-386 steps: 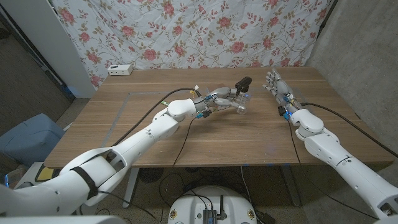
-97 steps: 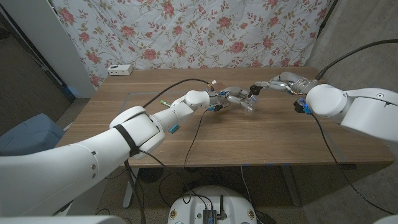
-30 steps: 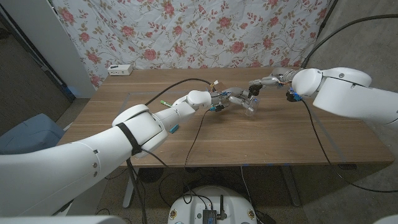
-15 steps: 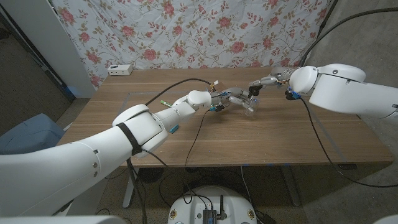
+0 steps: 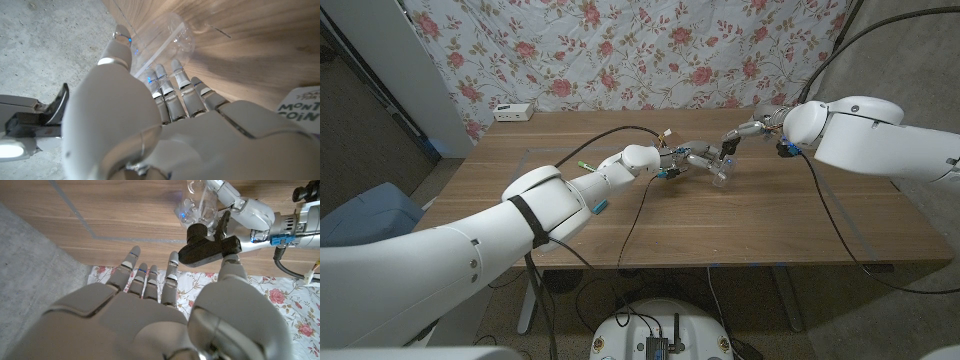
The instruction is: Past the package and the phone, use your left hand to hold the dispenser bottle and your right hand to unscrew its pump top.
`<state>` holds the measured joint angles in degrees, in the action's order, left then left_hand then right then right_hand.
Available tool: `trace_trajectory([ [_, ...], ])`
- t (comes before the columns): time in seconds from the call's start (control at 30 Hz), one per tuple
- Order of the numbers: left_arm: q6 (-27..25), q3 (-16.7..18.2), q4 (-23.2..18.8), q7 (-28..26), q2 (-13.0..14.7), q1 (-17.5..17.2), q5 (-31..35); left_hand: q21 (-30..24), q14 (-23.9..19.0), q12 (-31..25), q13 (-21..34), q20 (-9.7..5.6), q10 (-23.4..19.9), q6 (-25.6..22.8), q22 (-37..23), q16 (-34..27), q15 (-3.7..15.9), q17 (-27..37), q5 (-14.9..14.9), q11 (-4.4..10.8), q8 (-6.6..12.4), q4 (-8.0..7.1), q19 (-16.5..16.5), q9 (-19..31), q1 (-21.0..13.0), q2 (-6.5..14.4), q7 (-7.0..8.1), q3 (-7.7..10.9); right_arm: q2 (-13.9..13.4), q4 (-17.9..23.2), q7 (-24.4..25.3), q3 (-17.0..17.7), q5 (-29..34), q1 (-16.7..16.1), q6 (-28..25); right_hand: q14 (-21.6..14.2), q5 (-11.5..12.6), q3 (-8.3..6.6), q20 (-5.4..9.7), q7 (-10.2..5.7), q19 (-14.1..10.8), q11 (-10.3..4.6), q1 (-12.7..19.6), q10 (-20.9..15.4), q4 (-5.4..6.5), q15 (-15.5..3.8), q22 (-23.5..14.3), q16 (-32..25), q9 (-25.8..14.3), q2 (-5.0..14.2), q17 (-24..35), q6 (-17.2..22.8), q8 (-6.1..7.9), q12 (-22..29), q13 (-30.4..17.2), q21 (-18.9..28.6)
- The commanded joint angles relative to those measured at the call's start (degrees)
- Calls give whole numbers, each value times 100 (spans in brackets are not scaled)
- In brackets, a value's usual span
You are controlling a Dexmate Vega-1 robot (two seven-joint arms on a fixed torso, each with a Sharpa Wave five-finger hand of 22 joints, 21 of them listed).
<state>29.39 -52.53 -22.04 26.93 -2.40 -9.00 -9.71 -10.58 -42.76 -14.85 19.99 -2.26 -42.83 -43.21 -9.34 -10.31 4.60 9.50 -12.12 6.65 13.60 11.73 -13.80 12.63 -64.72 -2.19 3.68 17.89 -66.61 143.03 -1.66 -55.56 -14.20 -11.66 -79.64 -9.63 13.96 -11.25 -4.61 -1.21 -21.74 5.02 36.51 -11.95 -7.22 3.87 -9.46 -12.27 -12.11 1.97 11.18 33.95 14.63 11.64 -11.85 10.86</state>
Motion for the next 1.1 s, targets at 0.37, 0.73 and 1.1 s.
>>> trace_trajectory([
  [0.37, -130, -71, 52, -121, -37, 61, -51, 2, -68, -6, 35, -313, -118, -343, -14, -32, 474, 21, -35, 74, 10, -294, 5, 34, 62, 643, 36, 364, -14, -142, -438, 263, 163, -163, 381, -49, -30, -262, 9, -51, -78, 1, 491, 35, -235, -20, -20, 18, -16, 148, 18, 22, -6, -5, -22, 14],
  [0.73, -121, -104, 57, -138, -66, 64, -57, 2, -70, 1, 45, -319, -130, -330, -14, -36, 467, 26, -33, 86, -3, -293, 4, 34, 75, 639, 31, 373, -62, -67, -564, 471, 300, -361, 498, -47, -102, -481, 27, -194, -112, -29, 894, 53, -334, -48, -18, 32, -13, 232, 15, 73, -2, -7, -25, 14],
  [1.1, -53, -113, 50, -103, -84, 46, -60, 3, -64, 11, 54, -307, -134, -321, -14, -36, 467, 29, -32, 80, -15, -291, 6, 35, 80, 645, 26, 386, -111, -57, -666, 560, 501, -500, 675, -77, -153, -641, 47, -375, -161, -65, 1188, 34, -346, -82, -18, 31, -11, 251, 14, 173, 22, 2, -27, 20],
])
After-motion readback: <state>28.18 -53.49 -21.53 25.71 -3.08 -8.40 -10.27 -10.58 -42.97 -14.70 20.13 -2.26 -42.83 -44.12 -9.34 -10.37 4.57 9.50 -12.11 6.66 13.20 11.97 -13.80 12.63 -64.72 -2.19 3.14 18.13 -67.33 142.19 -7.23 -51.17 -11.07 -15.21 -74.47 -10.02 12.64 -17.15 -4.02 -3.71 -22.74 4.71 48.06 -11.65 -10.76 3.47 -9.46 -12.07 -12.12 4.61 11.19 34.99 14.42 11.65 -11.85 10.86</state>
